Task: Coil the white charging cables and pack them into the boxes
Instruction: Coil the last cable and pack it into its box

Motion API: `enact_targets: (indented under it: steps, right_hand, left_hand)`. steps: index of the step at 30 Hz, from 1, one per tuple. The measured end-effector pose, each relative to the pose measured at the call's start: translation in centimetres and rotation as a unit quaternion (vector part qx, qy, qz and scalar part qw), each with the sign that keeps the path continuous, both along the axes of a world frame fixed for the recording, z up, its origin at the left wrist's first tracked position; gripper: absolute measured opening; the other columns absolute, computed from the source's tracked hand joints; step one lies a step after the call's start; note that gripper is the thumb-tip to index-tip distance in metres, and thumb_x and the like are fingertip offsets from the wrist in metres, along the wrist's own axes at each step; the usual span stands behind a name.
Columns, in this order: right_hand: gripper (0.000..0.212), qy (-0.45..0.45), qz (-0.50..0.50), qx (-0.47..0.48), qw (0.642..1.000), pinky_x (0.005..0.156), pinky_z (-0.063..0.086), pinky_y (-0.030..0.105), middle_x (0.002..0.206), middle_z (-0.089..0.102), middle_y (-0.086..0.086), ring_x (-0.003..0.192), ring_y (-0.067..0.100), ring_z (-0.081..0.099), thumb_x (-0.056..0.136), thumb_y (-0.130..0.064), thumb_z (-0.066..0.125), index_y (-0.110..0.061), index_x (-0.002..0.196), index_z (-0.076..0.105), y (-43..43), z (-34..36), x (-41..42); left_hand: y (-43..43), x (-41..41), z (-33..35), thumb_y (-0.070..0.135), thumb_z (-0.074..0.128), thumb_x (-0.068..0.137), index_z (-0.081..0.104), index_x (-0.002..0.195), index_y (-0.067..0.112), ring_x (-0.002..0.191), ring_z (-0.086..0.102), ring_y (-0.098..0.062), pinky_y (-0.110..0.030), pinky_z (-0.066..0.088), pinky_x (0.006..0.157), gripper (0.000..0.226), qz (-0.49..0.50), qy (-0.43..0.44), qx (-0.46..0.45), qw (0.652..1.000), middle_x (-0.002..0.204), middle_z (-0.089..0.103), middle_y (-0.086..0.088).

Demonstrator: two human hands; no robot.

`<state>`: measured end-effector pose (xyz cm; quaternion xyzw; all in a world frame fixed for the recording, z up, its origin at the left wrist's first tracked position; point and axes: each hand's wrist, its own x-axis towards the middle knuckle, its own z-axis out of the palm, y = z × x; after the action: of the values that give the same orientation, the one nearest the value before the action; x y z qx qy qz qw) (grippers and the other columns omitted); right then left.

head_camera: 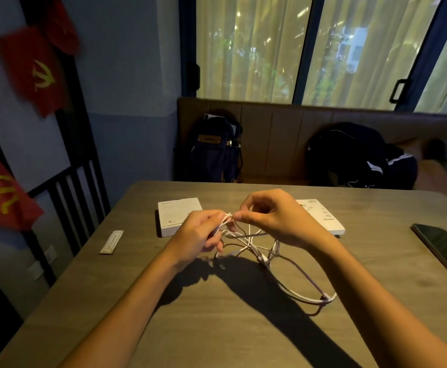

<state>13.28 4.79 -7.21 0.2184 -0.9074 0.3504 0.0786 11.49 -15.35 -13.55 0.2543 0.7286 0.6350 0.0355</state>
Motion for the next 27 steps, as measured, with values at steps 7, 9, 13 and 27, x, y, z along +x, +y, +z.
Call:
enact_targets:
  steps: [7,9,13,27]
  right_hand:
    - [0.028,-0.053,0.005,-0.051,0.997,0.059,0.042,0.025,0.068,0.054,-0.008,0.06,0.003,0.05,0.104,-0.036,0.048,-0.021,0.087,0.065,-0.4,-2.8,-0.4]
    - [0.027,-0.077,0.021,-0.009,0.997,0.061,0.043,0.02,0.072,0.056,-0.009,0.06,0.0,0.051,0.106,-0.031,0.046,-0.02,0.09,0.064,-1.9,-3.8,0.2]
    - [0.01,-0.093,0.044,0.032,0.994,0.063,0.053,0.026,0.08,0.063,-0.003,0.067,0.005,0.058,0.099,-0.024,0.058,-0.015,0.098,0.063,-4.2,-4.7,0.2]
    - [0.011,-0.044,-0.12,0.121,0.984,0.07,0.056,0.025,0.084,0.07,-0.005,0.076,0.008,0.064,0.095,-0.024,0.065,-0.018,0.098,0.074,-3.4,-2.7,-1.0]
  left_hand:
    - [0.2,1.0,1.1,0.023,0.043,0.104,0.073,0.097,0.003,0.042,0.031,-0.006,-0.024,0.05,0.059,0.038,-0.166,-0.272,0.445,0.837,0.051,0.035,0.007]
    - [1.0,1.2,1.3,0.022,0.042,0.104,0.074,0.11,0.0,0.049,0.048,-0.007,-0.028,0.059,0.072,0.039,-0.147,-0.266,0.493,0.815,0.059,0.047,0.003]
    - [2.2,1.0,0.9,0.02,0.039,0.107,0.057,0.138,0.004,0.114,0.07,-0.023,-0.039,0.052,0.106,0.039,-0.068,-0.197,0.447,0.87,0.115,0.073,-0.013]
    - [2.2,0.6,-0.4,0.024,0.036,0.11,0.043,0.142,0.025,0.081,0.064,-0.008,-0.036,0.06,0.068,0.032,0.161,0.271,-0.21,0.925,0.095,0.062,0.006]
